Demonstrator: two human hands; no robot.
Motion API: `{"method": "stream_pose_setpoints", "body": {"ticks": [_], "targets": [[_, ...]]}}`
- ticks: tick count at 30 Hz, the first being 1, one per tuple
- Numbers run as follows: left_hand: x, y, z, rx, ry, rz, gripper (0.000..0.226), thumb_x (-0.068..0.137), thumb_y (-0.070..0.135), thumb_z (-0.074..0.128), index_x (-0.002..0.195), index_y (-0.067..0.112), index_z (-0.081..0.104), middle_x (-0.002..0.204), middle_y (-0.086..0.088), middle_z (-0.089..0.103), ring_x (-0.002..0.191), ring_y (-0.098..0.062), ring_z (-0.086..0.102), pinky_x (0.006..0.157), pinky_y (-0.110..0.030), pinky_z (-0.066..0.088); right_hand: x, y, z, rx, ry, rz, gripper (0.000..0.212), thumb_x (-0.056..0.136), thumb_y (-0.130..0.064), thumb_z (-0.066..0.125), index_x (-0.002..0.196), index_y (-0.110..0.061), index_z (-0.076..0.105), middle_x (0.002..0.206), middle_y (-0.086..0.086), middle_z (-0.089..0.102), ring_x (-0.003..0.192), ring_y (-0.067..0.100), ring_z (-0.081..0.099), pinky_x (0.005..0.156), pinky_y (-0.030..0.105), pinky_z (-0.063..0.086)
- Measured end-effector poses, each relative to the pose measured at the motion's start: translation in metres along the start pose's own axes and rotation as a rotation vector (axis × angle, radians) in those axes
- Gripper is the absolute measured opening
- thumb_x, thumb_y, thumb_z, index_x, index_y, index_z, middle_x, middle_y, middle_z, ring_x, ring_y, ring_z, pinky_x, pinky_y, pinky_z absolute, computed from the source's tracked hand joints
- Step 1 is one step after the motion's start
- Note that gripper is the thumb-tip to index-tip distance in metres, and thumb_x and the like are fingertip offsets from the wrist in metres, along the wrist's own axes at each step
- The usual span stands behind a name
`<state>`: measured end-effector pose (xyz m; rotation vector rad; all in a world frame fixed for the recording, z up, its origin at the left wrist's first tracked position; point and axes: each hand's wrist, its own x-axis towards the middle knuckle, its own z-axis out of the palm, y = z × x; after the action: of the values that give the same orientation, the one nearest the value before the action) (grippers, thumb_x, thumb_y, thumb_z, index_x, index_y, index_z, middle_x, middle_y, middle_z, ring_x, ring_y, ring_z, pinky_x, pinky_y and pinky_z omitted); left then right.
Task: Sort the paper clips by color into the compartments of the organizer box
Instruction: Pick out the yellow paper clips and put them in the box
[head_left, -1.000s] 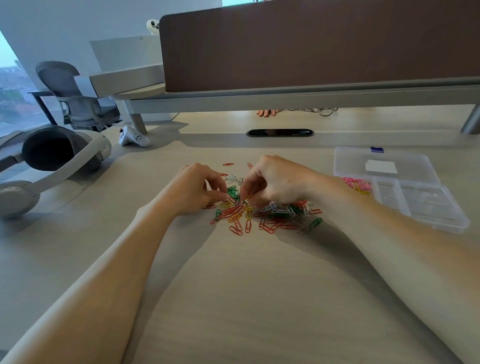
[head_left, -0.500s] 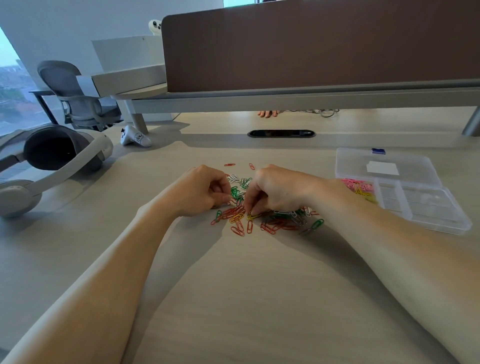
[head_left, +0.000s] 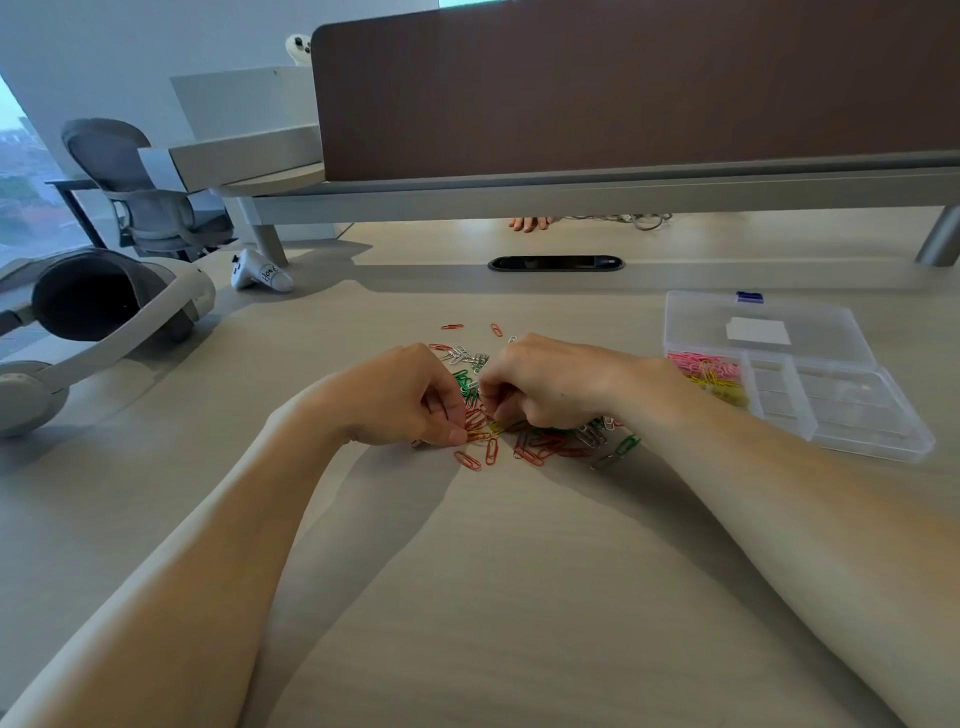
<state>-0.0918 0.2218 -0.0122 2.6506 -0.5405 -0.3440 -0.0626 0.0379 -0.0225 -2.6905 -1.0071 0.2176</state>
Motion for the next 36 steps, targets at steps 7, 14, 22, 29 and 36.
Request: {"method": "stream_pose_setpoints", "body": {"ticks": [7,14,22,29,36], "targets": [[0.000,0.000,0.001,0.068,0.013,-0.020,0.008,0.085,0.018,0.069,0.077,0.020,0.067,0.068,0.004,0.069,0.056,-0.001,0.057,0.059,-0.011,0.046,-0.003,0.001,-0.003,0.061,0.051,0.010,0.018,0.090,-0.004,0.061,0.085,-0.021,0.063,0.089,-0.006,0.063,0.088,0.012,0.061,0.079,0.037,0.055],[0.001,0.000,-0.001,0.020,0.072,0.015,0.004,0.082,0.016,0.073,0.083,0.019,0.071,0.072,0.004,0.071,0.059,0.001,0.060,0.063,-0.010,0.048,-0.007,-0.002,-0.010,0.147,0.071,0.007,0.025,0.088,-0.001,0.063,0.078,-0.024,0.060,0.083,-0.010,0.062,0.083,0.006,0.063,0.070,0.021,0.051],[0.000,0.003,0.003,0.136,0.021,-0.009,0.008,0.081,0.022,0.073,0.075,0.025,0.069,0.063,0.009,0.068,0.053,0.002,0.056,0.064,-0.018,0.049,-0.008,-0.003,-0.009,0.174,0.087,-0.003,0.025,0.088,0.001,0.062,0.078,-0.022,0.060,0.083,-0.009,0.061,0.083,0.004,0.062,0.074,0.023,0.053],[0.000,0.005,0.000,0.181,0.101,0.014,0.013,0.083,0.021,0.069,0.071,0.025,0.065,0.065,0.010,0.062,0.060,-0.002,0.053,0.065,-0.019,0.045,-0.009,-0.001,-0.012,0.197,0.111,0.011,0.021,0.089,0.001,0.062,0.084,-0.020,0.064,0.084,-0.010,0.062,0.082,-0.001,0.061,0.074,0.022,0.053],[0.001,0.007,0.000,-0.049,0.221,0.070,0.009,0.077,0.013,0.077,0.076,0.021,0.072,0.069,0.006,0.071,0.065,-0.004,0.066,0.069,-0.023,0.056,-0.014,0.004,-0.019,0.179,0.172,0.023,0.015,0.088,0.000,0.062,0.087,-0.015,0.068,0.081,-0.009,0.063,0.078,-0.002,0.061,0.071,0.022,0.051]]}}
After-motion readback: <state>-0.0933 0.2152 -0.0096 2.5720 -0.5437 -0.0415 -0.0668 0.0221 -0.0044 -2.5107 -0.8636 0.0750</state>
